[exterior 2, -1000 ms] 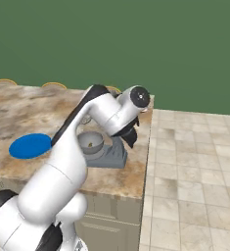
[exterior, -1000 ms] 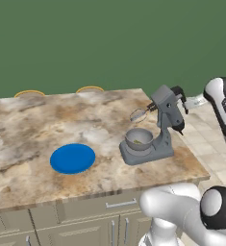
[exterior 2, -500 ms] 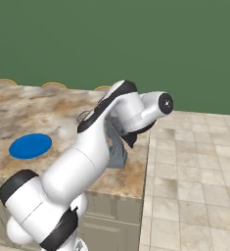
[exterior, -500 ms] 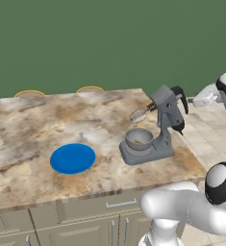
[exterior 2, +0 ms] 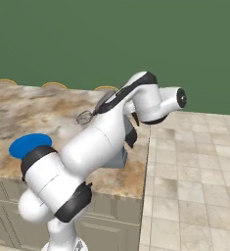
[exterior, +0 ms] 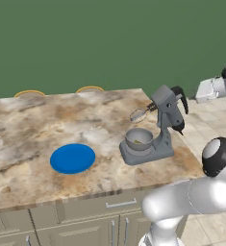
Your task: Add butter and sugar cubes to the stand mixer bowl and then turn on the stand mixer to begin making frosting.
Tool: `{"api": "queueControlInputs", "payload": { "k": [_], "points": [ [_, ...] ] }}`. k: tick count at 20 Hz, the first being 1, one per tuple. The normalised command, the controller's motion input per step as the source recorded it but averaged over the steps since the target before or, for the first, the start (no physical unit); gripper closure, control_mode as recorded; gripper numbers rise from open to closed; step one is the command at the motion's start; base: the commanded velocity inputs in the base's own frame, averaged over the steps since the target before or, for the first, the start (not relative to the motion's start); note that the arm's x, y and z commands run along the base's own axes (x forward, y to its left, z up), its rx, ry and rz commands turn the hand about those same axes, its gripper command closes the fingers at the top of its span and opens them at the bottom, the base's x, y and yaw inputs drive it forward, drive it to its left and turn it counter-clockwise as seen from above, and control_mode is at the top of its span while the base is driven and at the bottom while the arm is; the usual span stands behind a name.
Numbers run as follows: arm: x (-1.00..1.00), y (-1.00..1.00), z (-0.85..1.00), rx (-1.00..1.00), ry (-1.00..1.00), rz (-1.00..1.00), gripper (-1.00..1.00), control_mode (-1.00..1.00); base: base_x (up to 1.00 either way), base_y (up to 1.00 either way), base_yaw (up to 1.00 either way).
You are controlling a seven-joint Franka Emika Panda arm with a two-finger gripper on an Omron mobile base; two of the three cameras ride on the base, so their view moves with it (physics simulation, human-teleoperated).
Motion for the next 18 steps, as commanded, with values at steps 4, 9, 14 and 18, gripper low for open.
{"api": "queueControlInputs", "payload": {
  "k": [4,9,14,18],
  "points": [
    [0.36,0.00,-0.01,0.00,0.00,0.21,-1.00,-1.00,0.00,0.00,0.00],
    [0.27,0.00,-0.02,0.00,0.00,0.21,-1.00,-1.00,0.00,0.00,0.00],
    [0.15,0.00,-0.08,0.00,0.00,0.22,-1.00,-1.00,0.00,0.00,0.00],
    [0.09,0.00,-0.11,0.00,0.00,0.22,-1.00,-1.00,0.00,0.00,0.00]
  ]
}}
